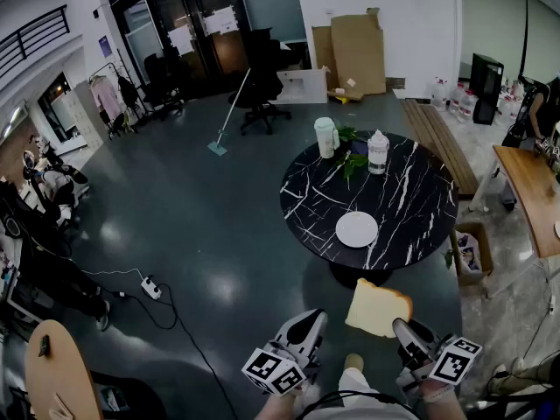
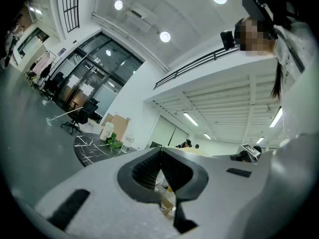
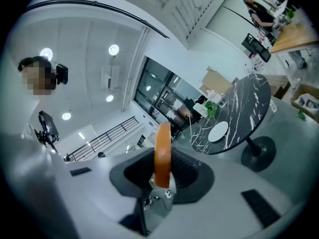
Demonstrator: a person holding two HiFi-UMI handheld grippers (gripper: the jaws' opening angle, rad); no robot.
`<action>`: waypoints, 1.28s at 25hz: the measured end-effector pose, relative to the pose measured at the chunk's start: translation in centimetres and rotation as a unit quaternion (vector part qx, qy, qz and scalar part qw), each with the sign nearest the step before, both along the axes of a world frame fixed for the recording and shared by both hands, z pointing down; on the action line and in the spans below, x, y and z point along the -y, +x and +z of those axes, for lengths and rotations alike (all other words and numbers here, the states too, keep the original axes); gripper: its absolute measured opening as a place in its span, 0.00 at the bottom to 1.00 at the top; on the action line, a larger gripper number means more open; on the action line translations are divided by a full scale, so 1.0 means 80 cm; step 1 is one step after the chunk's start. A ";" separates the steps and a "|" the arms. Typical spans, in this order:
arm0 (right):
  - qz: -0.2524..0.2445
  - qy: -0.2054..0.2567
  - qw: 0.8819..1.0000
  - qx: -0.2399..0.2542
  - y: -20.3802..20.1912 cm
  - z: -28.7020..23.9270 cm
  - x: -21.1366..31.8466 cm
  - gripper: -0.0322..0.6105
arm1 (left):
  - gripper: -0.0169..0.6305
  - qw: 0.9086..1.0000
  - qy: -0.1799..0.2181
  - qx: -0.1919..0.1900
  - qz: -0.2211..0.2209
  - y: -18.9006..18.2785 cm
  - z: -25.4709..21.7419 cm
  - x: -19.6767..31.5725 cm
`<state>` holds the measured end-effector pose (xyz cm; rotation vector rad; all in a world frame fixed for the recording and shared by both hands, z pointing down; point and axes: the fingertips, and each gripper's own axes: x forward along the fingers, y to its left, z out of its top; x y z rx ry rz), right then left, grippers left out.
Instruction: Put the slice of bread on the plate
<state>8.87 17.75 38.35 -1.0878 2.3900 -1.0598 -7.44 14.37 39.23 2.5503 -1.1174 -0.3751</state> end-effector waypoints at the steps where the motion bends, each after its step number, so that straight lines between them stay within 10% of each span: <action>1: 0.000 -0.004 1.000 0.000 0.004 0.003 0.012 0.18 | 0.04 1.000 -0.001 -0.001 0.000 0.005 0.000 0.012; 32: -0.017 -0.076 0.997 0.009 0.035 0.079 0.251 0.18 | 0.04 0.998 -0.065 0.015 -0.018 0.058 0.079 0.237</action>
